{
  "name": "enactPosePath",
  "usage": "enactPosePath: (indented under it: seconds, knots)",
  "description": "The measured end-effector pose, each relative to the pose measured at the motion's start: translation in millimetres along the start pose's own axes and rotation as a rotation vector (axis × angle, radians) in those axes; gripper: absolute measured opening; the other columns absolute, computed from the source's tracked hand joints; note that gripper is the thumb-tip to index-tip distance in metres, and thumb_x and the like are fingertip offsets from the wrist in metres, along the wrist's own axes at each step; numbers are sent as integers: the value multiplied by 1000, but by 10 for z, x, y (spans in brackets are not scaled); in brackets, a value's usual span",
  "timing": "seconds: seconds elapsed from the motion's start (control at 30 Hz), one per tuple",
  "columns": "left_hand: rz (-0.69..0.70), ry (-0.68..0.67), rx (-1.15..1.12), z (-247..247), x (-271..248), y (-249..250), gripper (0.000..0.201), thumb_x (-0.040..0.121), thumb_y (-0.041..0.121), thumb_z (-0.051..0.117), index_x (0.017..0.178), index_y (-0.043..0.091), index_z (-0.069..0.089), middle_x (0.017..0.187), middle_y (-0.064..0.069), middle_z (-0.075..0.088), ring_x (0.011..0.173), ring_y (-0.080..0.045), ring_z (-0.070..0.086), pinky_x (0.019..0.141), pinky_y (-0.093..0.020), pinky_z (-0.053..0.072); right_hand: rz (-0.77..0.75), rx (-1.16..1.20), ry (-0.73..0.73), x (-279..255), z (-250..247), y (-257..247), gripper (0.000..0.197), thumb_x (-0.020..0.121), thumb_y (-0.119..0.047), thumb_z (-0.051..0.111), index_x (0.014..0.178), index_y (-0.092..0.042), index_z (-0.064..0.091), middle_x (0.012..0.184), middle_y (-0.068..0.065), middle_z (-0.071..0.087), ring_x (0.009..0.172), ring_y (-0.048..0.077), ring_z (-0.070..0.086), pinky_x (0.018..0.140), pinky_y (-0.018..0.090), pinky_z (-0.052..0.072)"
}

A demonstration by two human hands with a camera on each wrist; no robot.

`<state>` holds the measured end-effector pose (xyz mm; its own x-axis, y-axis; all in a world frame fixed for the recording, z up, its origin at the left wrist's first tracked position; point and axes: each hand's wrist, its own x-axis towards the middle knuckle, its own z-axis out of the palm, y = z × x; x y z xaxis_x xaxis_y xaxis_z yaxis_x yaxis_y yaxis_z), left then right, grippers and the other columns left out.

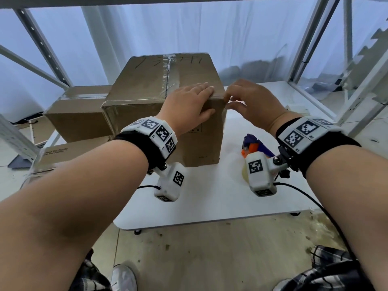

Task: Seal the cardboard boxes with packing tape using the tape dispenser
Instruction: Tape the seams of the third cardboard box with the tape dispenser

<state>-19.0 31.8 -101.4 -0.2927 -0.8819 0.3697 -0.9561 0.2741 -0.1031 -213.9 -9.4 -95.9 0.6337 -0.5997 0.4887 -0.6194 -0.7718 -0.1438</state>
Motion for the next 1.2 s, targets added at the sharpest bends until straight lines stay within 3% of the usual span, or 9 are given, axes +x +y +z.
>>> enactPosePath:
  seconds: [0.13,0.33,0.47,0.57,0.67,0.8,0.97,1.1,1.2]
  knots:
    - [-15,45,-7,52,-18,21,59,93,49,46,144,20,37,150,0,39,137,-18,37,109,-35,28,1,12,23,8,50,16,7,90,-14,62,93,-8,62,99,12,58,83,28,54,71,31,39]
    - [-21,59,-72,26,-10,-6,56,91,45,51,142,22,43,147,4,43,135,-15,40,109,-34,30,102,172,127,-7,256,-41,15,91,-15,60,100,-5,53,101,9,49,86,21,54,76,37,52]
    - [-13,69,-87,24,-30,-13,55,92,44,51,142,23,43,146,6,43,135,-14,40,109,-30,28,185,223,70,-40,339,-48,40,97,-19,52,135,-10,45,128,14,49,100,25,56,88,36,49]
    - [-3,87,-104,38,-40,-14,53,92,43,51,141,23,45,144,5,46,134,-14,42,109,-31,30,231,197,-20,-78,414,-27,50,98,-25,50,145,-18,35,137,11,45,104,24,55,90,38,47]
    - [2,96,-117,43,-40,-25,52,92,43,51,140,23,46,143,5,48,132,-14,44,108,-32,32,290,218,-79,-129,497,-15,64,95,-31,55,149,-27,20,143,6,41,106,22,56,89,43,50]
    - [9,94,-105,32,-39,-24,52,92,44,50,140,24,45,144,6,47,132,-14,44,109,-33,33,257,106,-142,-177,523,45,88,86,-41,65,151,-25,7,145,6,39,108,26,58,79,40,51]
    - [0,95,-96,20,-45,-7,52,92,45,49,141,25,44,145,8,46,133,-13,43,108,-31,32,235,-6,-151,-183,530,62,110,75,-44,76,146,-31,-6,146,9,39,108,33,59,82,43,51]
    - [-11,93,-99,2,-52,9,52,92,45,49,141,26,44,145,9,45,134,-11,41,108,-30,31,253,-77,-153,-182,506,-15,114,69,-40,83,151,-22,5,148,9,35,105,36,59,88,45,47]
    - [-22,80,-103,-14,-45,7,52,92,44,50,141,27,44,145,9,44,134,-11,41,108,-29,30,230,-82,-73,-123,390,-69,90,72,-42,79,144,-18,30,136,9,48,109,31,57,90,43,46]
